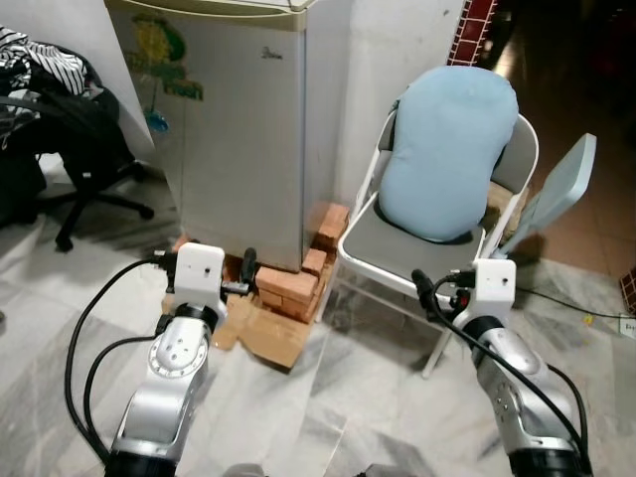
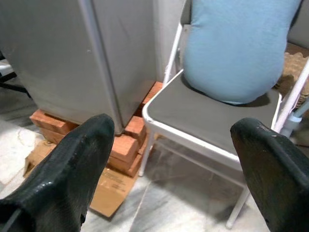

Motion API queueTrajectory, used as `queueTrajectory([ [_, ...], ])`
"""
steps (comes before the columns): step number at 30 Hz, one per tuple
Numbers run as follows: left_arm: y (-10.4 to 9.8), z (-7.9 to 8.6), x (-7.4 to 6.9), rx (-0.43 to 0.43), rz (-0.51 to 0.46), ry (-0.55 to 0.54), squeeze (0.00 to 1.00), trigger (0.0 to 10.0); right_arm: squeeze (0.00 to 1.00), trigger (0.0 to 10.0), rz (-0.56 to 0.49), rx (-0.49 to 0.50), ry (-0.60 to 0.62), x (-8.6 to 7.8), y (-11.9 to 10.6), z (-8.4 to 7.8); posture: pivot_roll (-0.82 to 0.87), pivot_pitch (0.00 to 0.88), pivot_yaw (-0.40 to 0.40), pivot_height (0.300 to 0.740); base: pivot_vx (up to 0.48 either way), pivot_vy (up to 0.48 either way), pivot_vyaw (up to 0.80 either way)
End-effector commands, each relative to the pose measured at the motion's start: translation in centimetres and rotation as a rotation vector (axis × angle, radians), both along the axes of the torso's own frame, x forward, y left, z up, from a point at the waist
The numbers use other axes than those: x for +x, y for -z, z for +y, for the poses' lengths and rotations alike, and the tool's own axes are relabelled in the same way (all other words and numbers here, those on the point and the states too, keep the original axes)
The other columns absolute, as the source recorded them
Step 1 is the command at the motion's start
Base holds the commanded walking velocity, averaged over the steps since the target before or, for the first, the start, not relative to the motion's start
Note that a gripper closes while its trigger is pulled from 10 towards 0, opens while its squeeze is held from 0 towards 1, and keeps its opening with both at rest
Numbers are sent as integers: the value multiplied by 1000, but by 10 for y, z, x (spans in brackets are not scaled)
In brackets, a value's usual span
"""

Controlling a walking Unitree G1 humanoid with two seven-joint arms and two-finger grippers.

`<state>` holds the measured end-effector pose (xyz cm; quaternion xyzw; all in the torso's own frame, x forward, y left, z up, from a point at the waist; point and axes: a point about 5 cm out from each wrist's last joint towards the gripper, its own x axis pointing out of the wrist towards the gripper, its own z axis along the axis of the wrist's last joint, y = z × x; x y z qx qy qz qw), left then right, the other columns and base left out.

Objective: Restocking fridge

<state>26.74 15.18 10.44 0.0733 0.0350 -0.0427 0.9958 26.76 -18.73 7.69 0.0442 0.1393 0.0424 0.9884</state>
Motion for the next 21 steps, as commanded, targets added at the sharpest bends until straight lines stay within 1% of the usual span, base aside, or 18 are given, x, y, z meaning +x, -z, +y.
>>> queueTrajectory([
  [1,-5,-4,3,-17,-10,14,0,10000,0,10000,-9,4,-5,1,-3,-1,-3,0,-11,740,0,476,-800],
  [9,-4,-5,-1,-36,3,25,0,10000,0,10000,-9,1,-2,2,-3,-3,-5,0,-15,740,0,476,-800],
  [10,-5,-5,-1,-35,4,21,0,10000,0,10000,-9,1,-1,2,-3,-3,-5,0,-15,740,0,476,-800],
  [13,-3,1,1,-77,24,-23,0,10000,0,10000,-9,1,7,2,-4,-5,-9,0,-15,740,0,476,-800],
  [17,-3,-4,0,-91,27,14,0,10000,0,10000,-7,-2,4,3,-4,-5,-13,0,-19,740,0,476,-800],
  [21,-3,-5,0,-93,26,16,0,10000,0,10000,-5,-3,2,2,-4,-5,-14,0,-19,740,0,476,-800],
])
